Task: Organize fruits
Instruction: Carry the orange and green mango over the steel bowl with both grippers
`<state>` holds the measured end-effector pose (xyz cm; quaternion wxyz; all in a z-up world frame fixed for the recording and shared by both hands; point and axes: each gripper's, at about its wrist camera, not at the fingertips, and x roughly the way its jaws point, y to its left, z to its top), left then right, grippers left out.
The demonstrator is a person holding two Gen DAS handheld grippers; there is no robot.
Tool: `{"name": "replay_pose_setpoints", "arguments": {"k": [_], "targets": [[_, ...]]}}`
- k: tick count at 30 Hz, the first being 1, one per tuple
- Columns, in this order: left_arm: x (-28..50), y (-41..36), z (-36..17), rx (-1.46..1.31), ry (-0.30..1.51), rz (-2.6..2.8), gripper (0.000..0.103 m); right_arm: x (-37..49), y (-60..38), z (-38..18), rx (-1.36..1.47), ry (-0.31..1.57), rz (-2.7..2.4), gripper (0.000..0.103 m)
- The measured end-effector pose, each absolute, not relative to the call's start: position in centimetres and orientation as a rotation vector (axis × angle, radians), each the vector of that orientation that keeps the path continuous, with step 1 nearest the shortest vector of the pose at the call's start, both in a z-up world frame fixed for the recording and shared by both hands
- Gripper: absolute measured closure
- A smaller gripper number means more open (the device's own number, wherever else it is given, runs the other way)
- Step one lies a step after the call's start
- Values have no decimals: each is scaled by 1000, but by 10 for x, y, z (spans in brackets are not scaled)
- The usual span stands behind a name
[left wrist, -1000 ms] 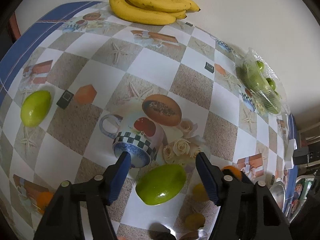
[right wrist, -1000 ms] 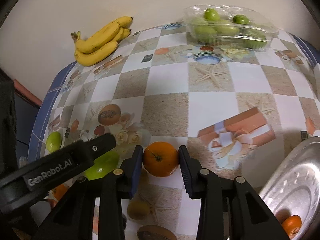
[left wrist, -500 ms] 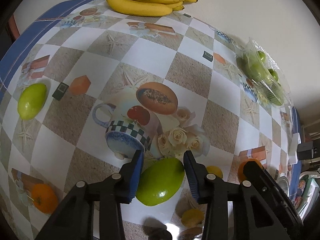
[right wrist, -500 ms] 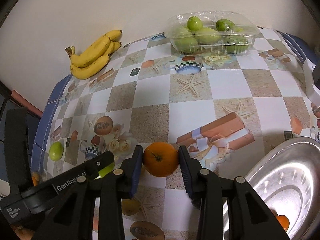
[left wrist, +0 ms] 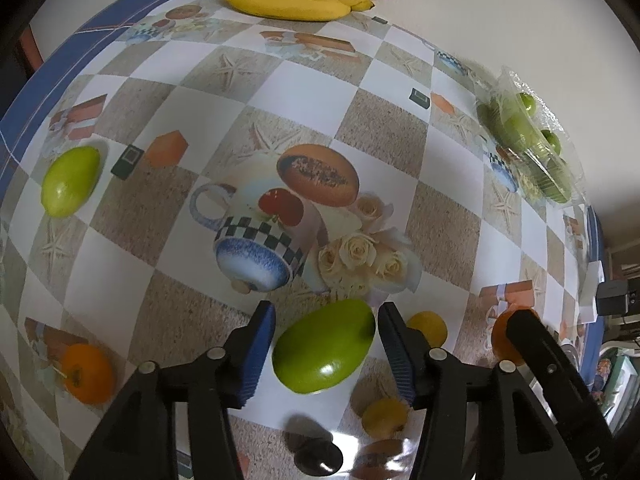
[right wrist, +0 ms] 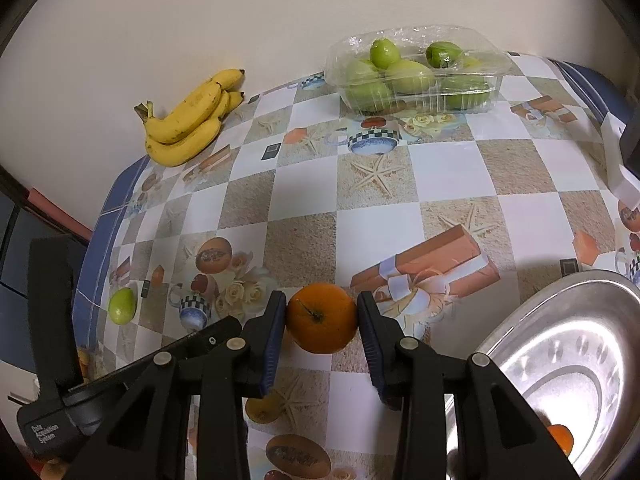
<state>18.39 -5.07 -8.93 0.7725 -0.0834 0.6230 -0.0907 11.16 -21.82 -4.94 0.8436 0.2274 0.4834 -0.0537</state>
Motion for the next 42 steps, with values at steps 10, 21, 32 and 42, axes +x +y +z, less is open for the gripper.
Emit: {"name": "replay_pose_setpoints", "arguments": {"k": [10, 21, 32, 42], "targets": [[178, -46, -89, -176, 1341, -180, 48, 106, -218, -42, 497, 1013, -99, 65], [181, -48, -88, -170, 1327, -182, 50, 103, -221, -40, 507, 1013, -100, 65], [166, -43, -81, -165, 1320, -180, 50, 89, -217, -31, 522, 1015, -105, 65], [136, -48, -58, -148, 1279, -206, 50, 52, -213, -14, 520, 1002, -117, 65]]}}
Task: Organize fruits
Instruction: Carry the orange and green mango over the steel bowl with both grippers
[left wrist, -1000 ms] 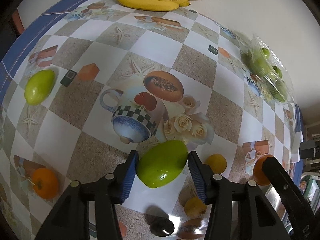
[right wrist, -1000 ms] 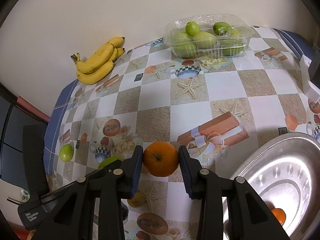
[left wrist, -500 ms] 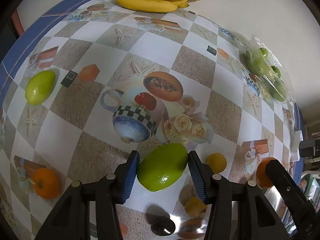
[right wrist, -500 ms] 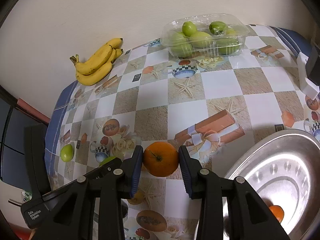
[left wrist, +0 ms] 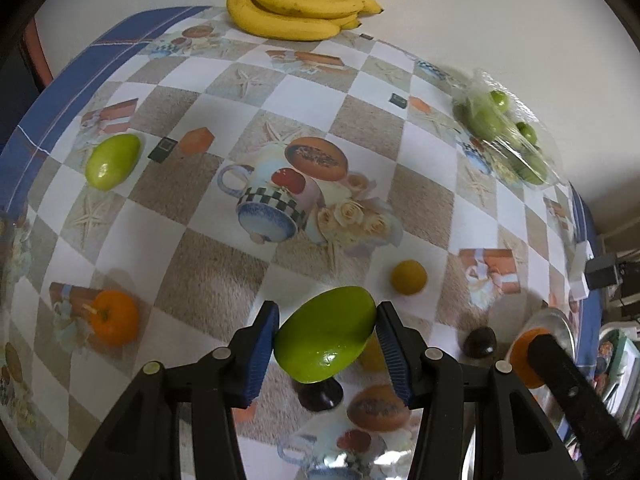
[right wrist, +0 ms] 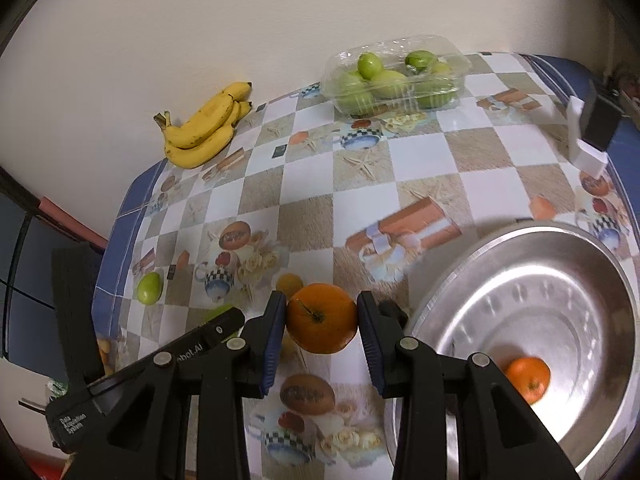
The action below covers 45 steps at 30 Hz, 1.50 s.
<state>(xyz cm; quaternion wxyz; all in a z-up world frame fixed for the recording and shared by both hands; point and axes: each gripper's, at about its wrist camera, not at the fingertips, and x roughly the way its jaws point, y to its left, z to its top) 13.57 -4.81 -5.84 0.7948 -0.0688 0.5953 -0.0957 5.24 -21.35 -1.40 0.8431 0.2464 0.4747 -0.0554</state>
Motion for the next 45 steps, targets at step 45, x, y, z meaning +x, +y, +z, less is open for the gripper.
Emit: {"name": "replay_pose_setpoints", "arguments": {"k": [45], "targets": [[43, -213, -44, 231, 1114, -578, 50, -52, -346, -48, 690, 1077, -564, 65]]}}
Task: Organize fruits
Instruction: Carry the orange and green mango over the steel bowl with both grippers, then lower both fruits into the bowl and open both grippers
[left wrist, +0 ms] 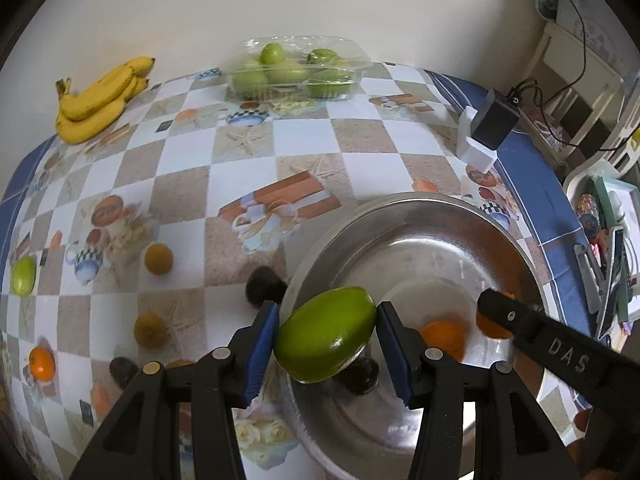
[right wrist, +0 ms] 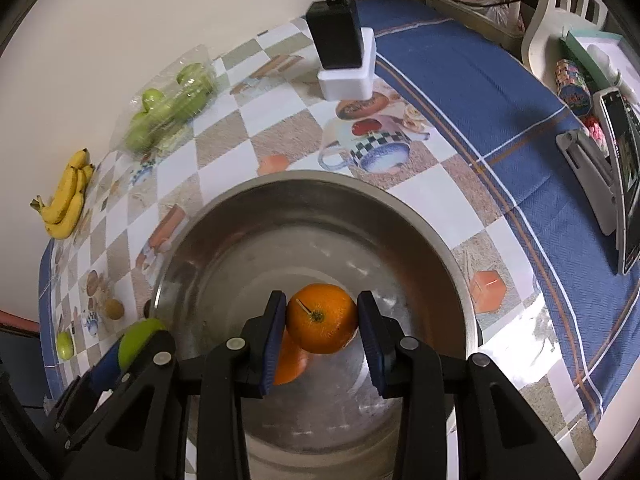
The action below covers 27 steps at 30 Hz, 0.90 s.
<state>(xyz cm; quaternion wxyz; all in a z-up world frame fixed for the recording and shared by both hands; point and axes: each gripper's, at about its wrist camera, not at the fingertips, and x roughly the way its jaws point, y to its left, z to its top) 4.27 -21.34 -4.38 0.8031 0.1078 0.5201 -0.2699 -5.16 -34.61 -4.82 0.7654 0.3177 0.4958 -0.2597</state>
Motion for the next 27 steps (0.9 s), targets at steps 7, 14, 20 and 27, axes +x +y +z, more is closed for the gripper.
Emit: {"name": "replay_pose_setpoints", "arguments": {"k": [7, 14, 20, 27], "targets": [[46, -225, -53, 245, 1084, -591, 49, -50, -348, -62, 716, 1110, -562, 65], [43, -235, -53, 266, 1065, -614, 51, -51, -350, -67, 725, 1122, -569, 65], [42, -237, -52, 266, 1064, -619, 51, -51, -352, -68, 733, 1125, -579, 65], [46, -233, -46, 249, 1082, -604, 49, -49, -351, -61, 721, 1109, -579, 61]]}}
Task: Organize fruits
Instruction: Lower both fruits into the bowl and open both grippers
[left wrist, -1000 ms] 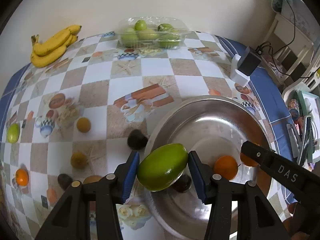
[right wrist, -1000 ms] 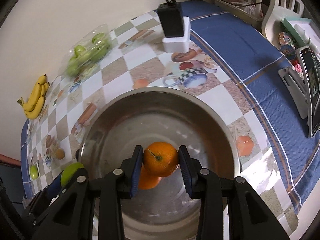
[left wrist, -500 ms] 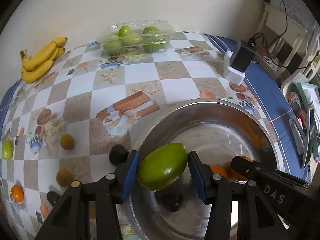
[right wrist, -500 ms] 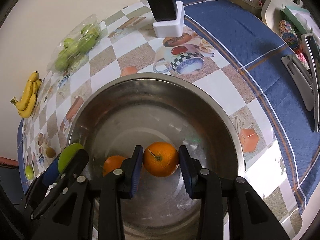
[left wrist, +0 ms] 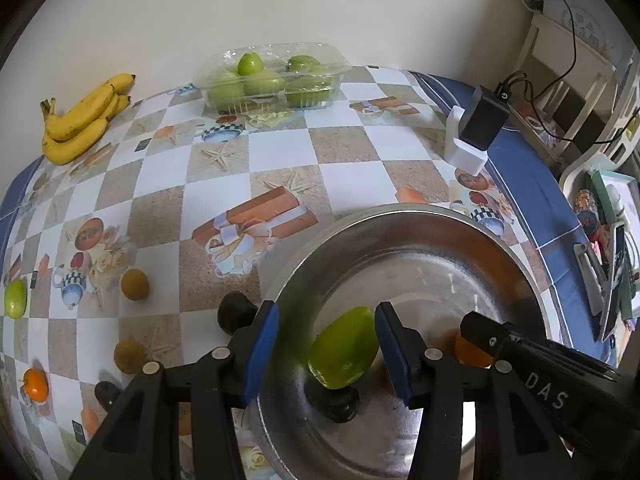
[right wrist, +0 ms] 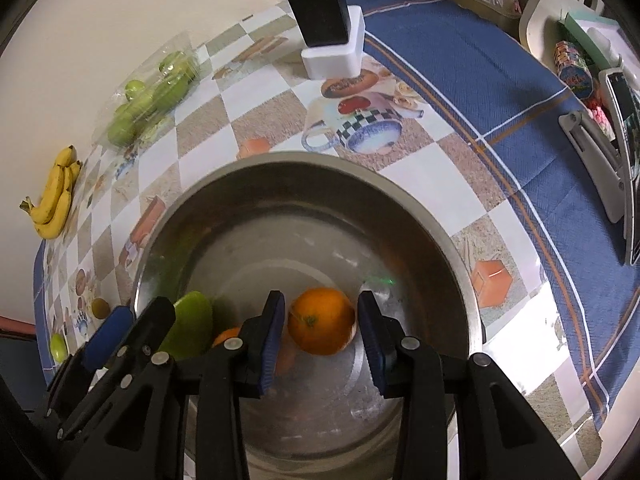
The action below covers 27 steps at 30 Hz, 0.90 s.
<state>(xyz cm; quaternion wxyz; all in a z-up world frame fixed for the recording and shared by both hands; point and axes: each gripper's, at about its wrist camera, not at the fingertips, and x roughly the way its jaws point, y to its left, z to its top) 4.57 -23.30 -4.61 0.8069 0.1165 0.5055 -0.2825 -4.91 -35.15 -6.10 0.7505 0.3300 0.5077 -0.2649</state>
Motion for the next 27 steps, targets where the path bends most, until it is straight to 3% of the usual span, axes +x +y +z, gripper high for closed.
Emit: {"name": "replay_pose_setpoints", "arguments": {"k": [17, 19, 22, 27], "targets": [[63, -201, -22, 177, 1112, -482, 49, -49, -345, -26, 665, 1037, -555, 59], [66, -196, -25, 170, 1127, -457, 45, -49, -344, -28, 667, 1044, -553, 59], [72, -186, -30, 159, 1150, -412, 38, -49, -344, -31, 673, 1041, -551, 35], [80, -171, -41, 143, 1182, -342, 25, -47, -342, -34, 658, 1049, -549, 23]]}}
